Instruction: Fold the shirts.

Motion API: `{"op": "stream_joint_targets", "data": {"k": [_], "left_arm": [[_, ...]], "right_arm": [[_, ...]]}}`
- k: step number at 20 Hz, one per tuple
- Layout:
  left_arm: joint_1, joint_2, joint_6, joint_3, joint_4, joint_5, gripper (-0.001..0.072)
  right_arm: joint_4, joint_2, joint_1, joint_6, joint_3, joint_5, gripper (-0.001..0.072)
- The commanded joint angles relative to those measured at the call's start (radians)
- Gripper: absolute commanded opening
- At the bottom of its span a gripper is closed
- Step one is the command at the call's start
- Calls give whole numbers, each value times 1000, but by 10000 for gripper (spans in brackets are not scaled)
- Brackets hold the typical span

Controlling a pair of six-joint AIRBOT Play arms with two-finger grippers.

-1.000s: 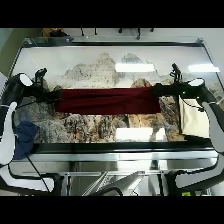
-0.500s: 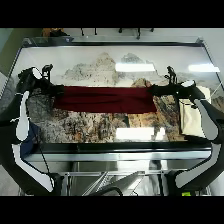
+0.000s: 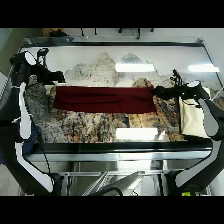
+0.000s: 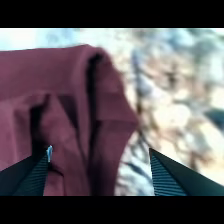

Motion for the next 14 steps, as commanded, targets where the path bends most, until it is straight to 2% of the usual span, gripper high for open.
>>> {"op": "stream_joint_targets", "data": {"k": [1,3,6,7,8,9,10,11,14], "left_arm": [[-53,1,-4,18,-2,-51,648],[-88,1,-4,13,-36,-38,648],[-145,1,-5,-39,-85,14,648],[-168,1,-4,-66,-92,37,647],[-190,1,-4,-93,-103,60,646],[-214,1,-5,-119,-104,92,551],[-243,1,-4,-146,-104,130,204],[-272,1,-3,-174,-104,185,18],[-367,1,-40,-262,-108,388,17]], "right_arm": [[71,-46,39,-46,0,59,710],[121,-52,62,-102,0,78,710],[121,-51,76,-108,0,82,693],[122,-51,78,-108,0,82,493],[122,-49,78,-108,1,83,187],[121,-43,78,-108,3,83,100],[122,-34,78,-108,13,91,84],[124,-23,77,-106,34,118,22],[124,27,76,-67,143,278,22]]}}
